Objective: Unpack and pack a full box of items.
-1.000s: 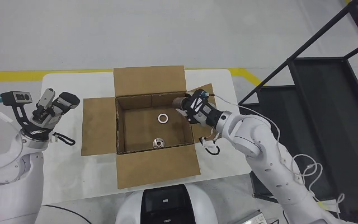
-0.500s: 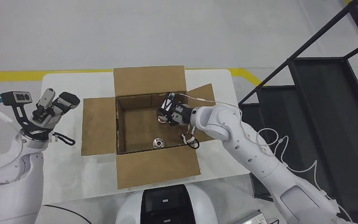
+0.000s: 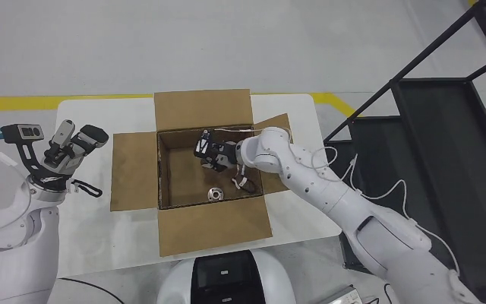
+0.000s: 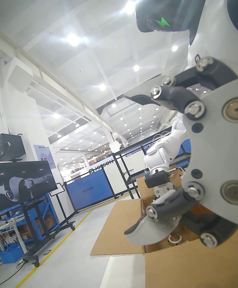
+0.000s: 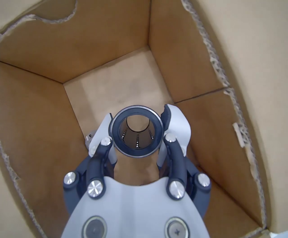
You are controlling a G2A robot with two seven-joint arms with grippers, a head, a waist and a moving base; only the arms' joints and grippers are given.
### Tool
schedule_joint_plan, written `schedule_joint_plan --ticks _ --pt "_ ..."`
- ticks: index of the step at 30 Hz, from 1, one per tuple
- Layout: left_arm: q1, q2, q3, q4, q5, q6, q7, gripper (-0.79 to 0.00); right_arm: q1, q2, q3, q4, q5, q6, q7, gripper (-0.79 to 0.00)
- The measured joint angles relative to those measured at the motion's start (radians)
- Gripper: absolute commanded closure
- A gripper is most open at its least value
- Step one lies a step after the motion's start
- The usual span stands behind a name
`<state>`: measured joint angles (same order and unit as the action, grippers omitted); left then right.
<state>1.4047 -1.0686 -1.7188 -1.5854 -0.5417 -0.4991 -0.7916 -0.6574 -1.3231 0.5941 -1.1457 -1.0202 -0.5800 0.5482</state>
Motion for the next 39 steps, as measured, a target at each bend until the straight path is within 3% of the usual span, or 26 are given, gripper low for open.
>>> schedule_joint_plan --ticks 19,20,21,22,23,24,25,33,39 --pt "0.000 0.000 0.000 0.000 0.000 0.000 0.000 -0.785 0.125 -0.167 -0.176 0.331 -0.068 -0.060 -0.133 0.000" --pt "0.000 0.000 0.000 0.000 0.000 0.000 0.000 -0.785 0.126 -0.173 -0.180 0.344 -0.071 -0.061 -0.138 -0.086" --pt "0.000 0.000 0.000 0.000 0.000 0.000 0.000 -0.785 0.129 -0.180 -0.183 0.360 -0.074 -0.063 -0.144 -0.086" --pt "0.000 0.000 0.000 0.000 0.000 0.000 0.000 -0.785 0.131 -0.186 -0.186 0.372 -0.076 -0.064 -0.147 -0.508" --pt "0.000 0.000 0.000 0.000 0.000 0.000 0.000 -0.785 0.133 -0.191 -0.188 0.382 -0.078 -0.066 -0.150 -0.656" --pt "0.000 0.000 0.000 0.000 0.000 0.000 0.000 -0.785 0.136 -0.198 -0.191 0.395 -0.081 -0.068 -0.153 -0.656" --pt "0.000 0.000 0.000 0.000 0.000 0.000 0.000 -0.785 0.139 -0.202 -0.192 0.404 -0.083 -0.069 -0.155 -0.785" --pt "0.000 0.000 0.000 0.000 0.000 0.000 0.000 -0.785 0.165 -0.221 -0.175 0.453 -0.077 -0.133 -0.214 -0.785" --pt "0.000 0.000 0.000 0.000 0.000 0.000 0.000 -0.785 0.221 -0.190 -0.089 0.398 -0.005 -0.249 -0.209 -0.785"
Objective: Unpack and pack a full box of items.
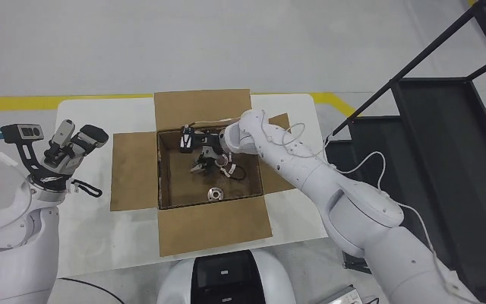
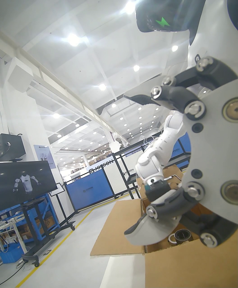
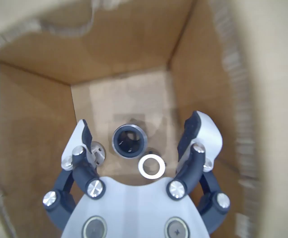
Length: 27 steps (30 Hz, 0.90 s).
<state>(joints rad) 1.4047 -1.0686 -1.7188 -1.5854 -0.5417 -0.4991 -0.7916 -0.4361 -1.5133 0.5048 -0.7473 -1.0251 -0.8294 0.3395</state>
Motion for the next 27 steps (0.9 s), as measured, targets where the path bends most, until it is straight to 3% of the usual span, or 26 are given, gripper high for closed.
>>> schedule_joint_plan --ticks 7,15,27 --pt "0.000 0.000 0.000 0.000 0.000 0.000 0.000 -0.785 -0.049 0.101 0.168 -0.238 0.097 -0.127 0.121 -0.785" --pt "0.000 0.000 0.000 0.000 0.000 0.000 0.000 -0.785 -0.291 0.225 0.418 -0.654 0.142 -0.097 0.263 -0.785" --pt "0.000 0.000 0.000 0.000 0.000 0.000 0.000 -0.785 -0.309 0.230 0.437 -0.677 0.149 -0.092 0.263 -0.785"
